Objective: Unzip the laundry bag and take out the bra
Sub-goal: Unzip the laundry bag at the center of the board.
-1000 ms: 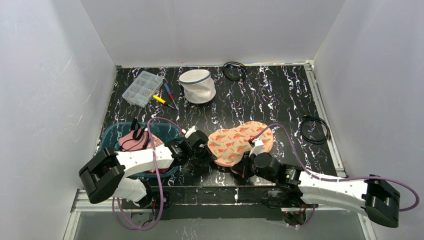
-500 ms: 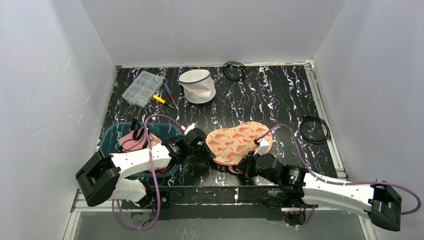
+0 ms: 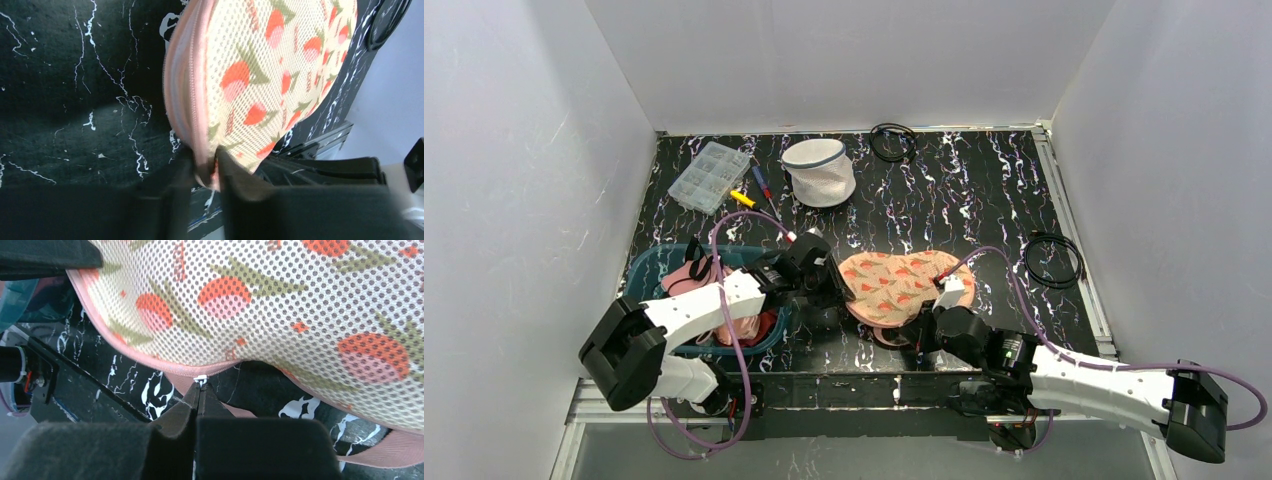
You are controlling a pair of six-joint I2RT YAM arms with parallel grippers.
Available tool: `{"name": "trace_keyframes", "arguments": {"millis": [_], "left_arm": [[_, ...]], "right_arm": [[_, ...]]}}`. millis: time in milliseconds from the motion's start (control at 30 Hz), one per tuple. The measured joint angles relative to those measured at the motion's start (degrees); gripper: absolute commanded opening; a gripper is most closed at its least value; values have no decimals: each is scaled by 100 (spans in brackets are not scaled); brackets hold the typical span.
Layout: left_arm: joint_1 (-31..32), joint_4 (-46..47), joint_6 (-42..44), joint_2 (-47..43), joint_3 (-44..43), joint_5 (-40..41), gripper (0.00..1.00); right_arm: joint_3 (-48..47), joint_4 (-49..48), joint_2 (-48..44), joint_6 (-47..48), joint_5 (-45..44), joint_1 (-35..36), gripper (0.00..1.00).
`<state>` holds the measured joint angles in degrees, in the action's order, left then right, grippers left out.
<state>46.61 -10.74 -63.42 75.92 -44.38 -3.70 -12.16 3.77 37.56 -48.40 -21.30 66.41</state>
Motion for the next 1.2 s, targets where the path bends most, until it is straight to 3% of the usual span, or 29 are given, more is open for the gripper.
{"name": "trace_keyframes", "arguments": {"millis": [100, 267, 467, 700, 1033, 1200], "left_arm": [[-33, 142, 22, -37, 203, -37, 65], [13, 264, -245, -450, 946, -111, 76], [734, 319, -699, -1067, 1165, 46, 76], [1231, 389, -1084, -686, 922, 431, 75], [1316, 588, -1322, 433, 483, 616, 63], [1316, 549, -1419, 575, 387, 763, 51]], "right_arm": [[0, 42, 66, 59, 13, 0, 1], [0, 39, 229, 107, 98, -2, 1], [0, -352, 625, 186, 367, -2, 1], [-4, -903, 1117, 186, 656, -2, 1], [-7, -1174, 1165, 166, 820, -2, 1], [-7, -1169, 1086, 157, 839, -2, 1]]}}
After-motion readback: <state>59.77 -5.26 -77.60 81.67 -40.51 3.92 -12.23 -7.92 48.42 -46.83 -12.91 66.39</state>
